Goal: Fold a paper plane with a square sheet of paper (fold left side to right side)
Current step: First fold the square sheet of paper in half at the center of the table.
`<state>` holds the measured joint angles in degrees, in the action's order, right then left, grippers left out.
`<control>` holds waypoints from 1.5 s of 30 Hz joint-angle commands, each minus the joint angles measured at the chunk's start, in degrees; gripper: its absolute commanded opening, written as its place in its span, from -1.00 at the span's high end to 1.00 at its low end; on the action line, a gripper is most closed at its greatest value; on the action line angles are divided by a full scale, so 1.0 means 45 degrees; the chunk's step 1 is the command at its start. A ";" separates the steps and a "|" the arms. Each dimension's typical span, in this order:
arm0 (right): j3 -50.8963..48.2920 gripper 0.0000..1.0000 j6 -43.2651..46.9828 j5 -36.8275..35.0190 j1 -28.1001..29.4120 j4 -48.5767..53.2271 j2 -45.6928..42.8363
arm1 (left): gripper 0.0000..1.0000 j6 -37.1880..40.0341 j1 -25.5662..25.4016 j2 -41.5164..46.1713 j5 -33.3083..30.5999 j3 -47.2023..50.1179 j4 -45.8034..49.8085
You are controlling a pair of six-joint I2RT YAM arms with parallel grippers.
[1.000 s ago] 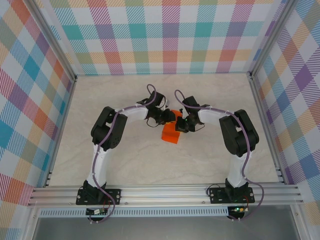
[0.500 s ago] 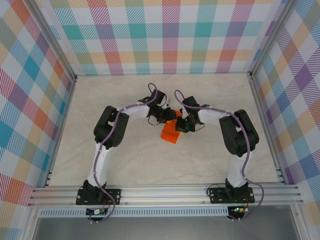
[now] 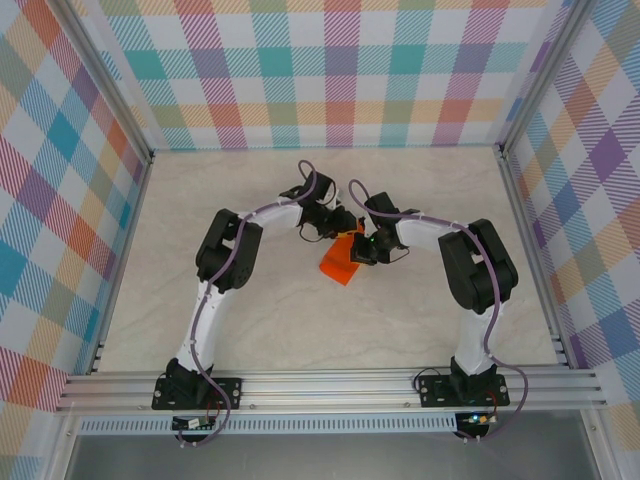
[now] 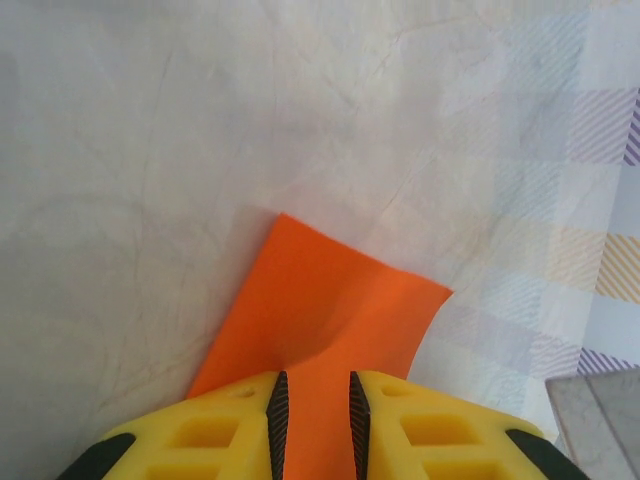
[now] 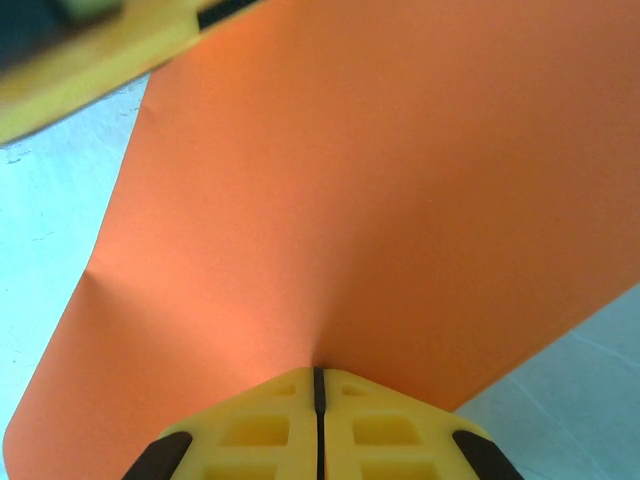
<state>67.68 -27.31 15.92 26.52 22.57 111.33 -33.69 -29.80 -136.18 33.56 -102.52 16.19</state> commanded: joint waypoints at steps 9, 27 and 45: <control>-0.0801 0.86 0.0385 -0.1195 0.0100 0.1511 0.0944 | 0.47 -0.0943 0.0510 -0.1609 -0.0455 -0.1929 -0.0860; -0.0763 0.86 0.0399 -0.1292 0.0088 0.1665 0.0895 | 0.41 -0.1900 0.0177 -0.2947 0.0090 -0.4097 -0.1293; -0.0418 0.85 0.1526 -0.1050 -0.0019 0.1997 0.0578 | 0.38 0.0676 0.1662 0.3255 -0.0544 0.1582 -0.0746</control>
<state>67.68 -24.60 15.90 26.52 22.72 111.18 -34.96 -23.11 -130.23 31.68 -100.66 14.63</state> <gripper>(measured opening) 0.074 0.310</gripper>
